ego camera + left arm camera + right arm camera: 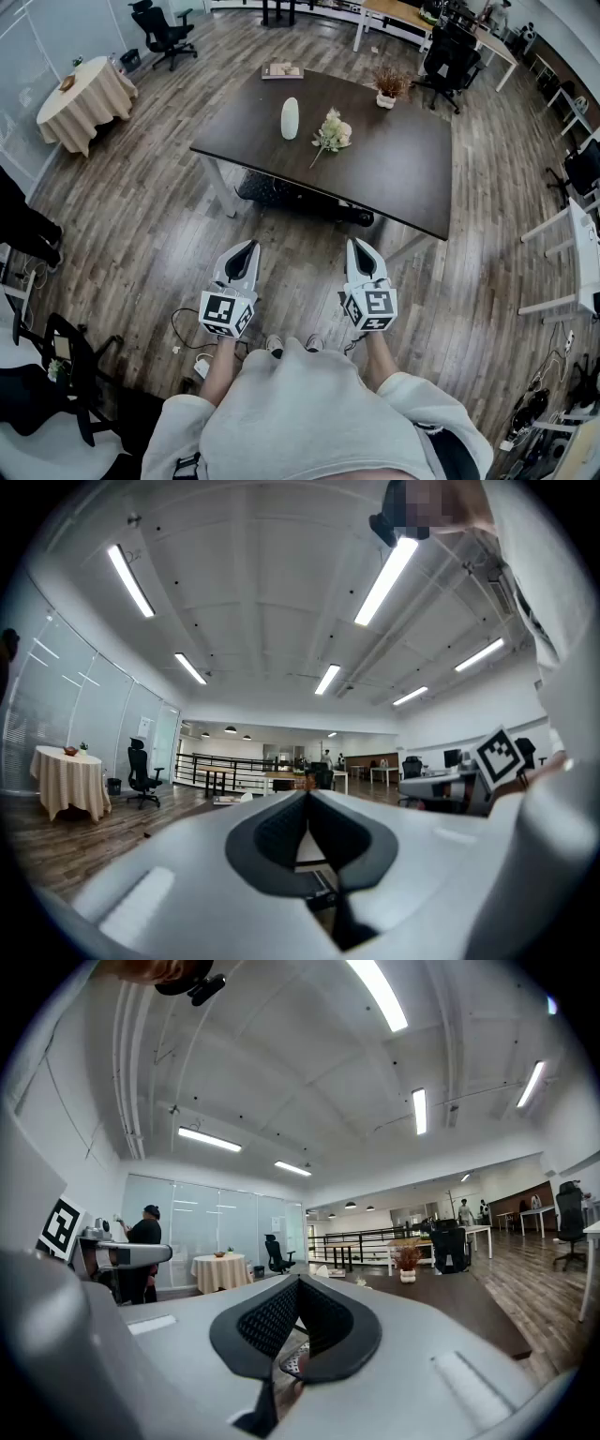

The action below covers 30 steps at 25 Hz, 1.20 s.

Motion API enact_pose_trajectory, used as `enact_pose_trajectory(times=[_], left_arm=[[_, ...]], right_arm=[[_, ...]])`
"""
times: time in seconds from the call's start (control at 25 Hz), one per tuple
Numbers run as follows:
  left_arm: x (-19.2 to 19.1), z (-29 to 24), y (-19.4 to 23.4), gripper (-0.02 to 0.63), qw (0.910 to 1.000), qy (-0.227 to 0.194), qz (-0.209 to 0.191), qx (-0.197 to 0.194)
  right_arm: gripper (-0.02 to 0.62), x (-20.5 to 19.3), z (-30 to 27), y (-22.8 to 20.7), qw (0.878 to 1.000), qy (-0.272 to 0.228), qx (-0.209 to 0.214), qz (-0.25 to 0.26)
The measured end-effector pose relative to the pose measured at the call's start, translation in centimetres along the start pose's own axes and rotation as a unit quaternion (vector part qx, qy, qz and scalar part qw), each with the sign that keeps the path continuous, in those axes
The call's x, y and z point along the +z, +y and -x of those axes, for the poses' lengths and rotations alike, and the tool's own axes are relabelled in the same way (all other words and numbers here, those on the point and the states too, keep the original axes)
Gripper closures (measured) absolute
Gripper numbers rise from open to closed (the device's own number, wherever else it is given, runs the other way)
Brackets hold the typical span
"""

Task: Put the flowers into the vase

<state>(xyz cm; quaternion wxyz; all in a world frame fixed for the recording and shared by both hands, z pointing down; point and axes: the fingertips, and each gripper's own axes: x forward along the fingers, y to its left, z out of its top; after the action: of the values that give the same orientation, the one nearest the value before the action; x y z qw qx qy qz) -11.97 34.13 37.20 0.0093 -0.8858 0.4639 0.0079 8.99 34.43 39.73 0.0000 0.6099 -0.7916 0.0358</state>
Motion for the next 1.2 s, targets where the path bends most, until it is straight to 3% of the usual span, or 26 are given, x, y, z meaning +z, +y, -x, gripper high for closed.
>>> enact_pose_trajectory(times=[0.24,0.52,0.8,1.2], left_arm=[[-0.4,1.3,-1.3,0.597,0.9999,0.011,0.008,0.008],[-0.4,0.4,-3.0,0.597,0.9999,0.011,0.007,0.009],[-0.5,-0.7,-4.7,0.597,0.9996,0.016,0.004,0.022],[-1.4,-2.3,-6.5,0.597,0.9988,0.022,0.011,0.043]], right_arm=[[0.600,-0.2,1.4,0.3,1.000,0.009,0.012,-0.002],[0.599,-0.4,2.1,-1.7,1.000,0.007,0.010,-0.006],[0.598,-0.3,2.6,-3.5,0.999,-0.003,0.037,-0.033],[0.597,-1.8,2.4,-6.7,0.998,0.006,0.052,-0.027]])
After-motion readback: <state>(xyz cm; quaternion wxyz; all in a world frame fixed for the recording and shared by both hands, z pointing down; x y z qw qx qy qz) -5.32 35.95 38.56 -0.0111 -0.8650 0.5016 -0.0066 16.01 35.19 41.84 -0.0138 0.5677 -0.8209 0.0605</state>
